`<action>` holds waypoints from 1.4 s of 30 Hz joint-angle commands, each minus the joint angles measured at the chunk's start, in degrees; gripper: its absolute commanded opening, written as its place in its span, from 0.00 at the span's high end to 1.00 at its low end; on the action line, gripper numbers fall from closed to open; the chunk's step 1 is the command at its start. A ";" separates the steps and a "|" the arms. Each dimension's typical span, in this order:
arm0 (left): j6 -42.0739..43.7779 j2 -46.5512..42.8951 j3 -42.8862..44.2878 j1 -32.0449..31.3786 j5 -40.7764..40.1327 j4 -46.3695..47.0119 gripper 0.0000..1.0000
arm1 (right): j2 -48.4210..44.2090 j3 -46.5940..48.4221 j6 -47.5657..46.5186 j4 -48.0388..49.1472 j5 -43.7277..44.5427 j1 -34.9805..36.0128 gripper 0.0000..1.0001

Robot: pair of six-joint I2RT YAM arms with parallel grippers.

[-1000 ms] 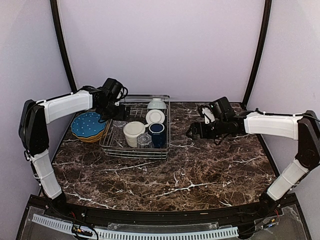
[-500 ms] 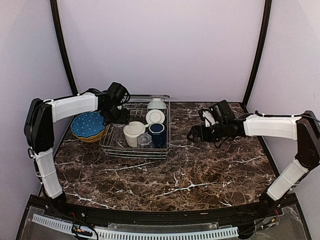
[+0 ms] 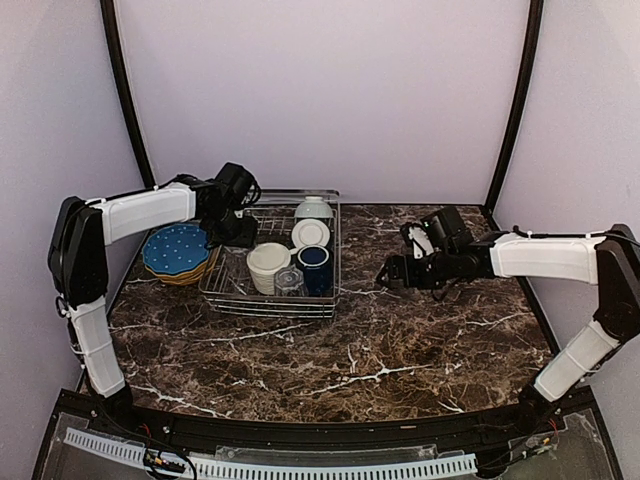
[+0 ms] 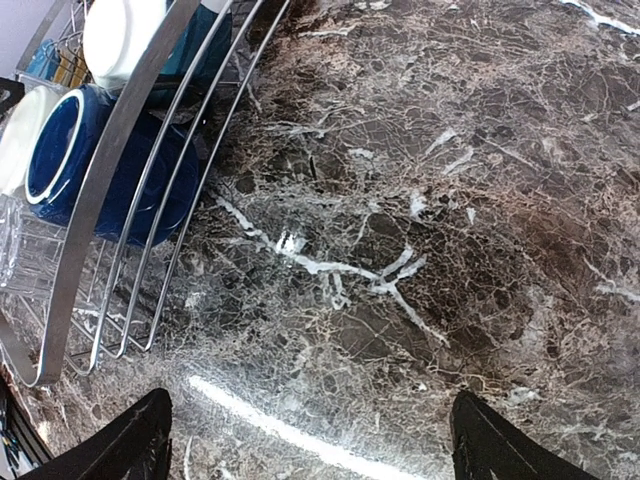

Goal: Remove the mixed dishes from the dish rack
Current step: Grab the cup from the dish rack, then pass from the left arm to the right

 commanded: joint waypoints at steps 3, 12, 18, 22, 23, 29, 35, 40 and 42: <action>0.47 -8.68 2.32 -0.43 0.77 -0.67 0.54 | -2.38 -1.48 0.92 2.14 0.53 0.24 0.06; -4.06 -19.83 -3.24 -0.43 10.74 8.78 0.61 | -2.02 -1.39 1.73 4.47 -2.22 0.19 0.06; -15.27 -24.41 -14.85 -0.43 34.63 34.68 0.64 | -0.99 -4.08 6.20 17.81 -15.19 0.24 0.07; -26.71 -22.12 -21.79 -1.33 44.83 54.20 0.65 | -1.21 -7.27 10.40 29.48 -22.14 0.24 0.06; -28.30 -20.85 -23.49 -2.12 46.17 59.32 0.65 | -1.42 -8.02 11.53 32.06 -23.27 0.25 0.06; -37.19 -14.00 -26.41 -7.66 47.50 74.20 0.67 | -2.86 -12.02 16.23 45.25 -26.95 0.32 0.06; -41.44 -8.04 -24.95 -12.22 46.87 80.25 0.68 | -4.37 -14.35 18.98 50.79 -26.81 0.24 0.15; -42.96 -4.49 -23.63 -13.94 47.08 82.03 0.68 | -5.72 -16.36 20.98 56.54 -26.99 0.17 0.25; -43.63 -3.50 -23.31 -14.53 47.43 82.69 0.69 | -6.32 -16.76 21.15 56.84 -26.15 0.14 0.31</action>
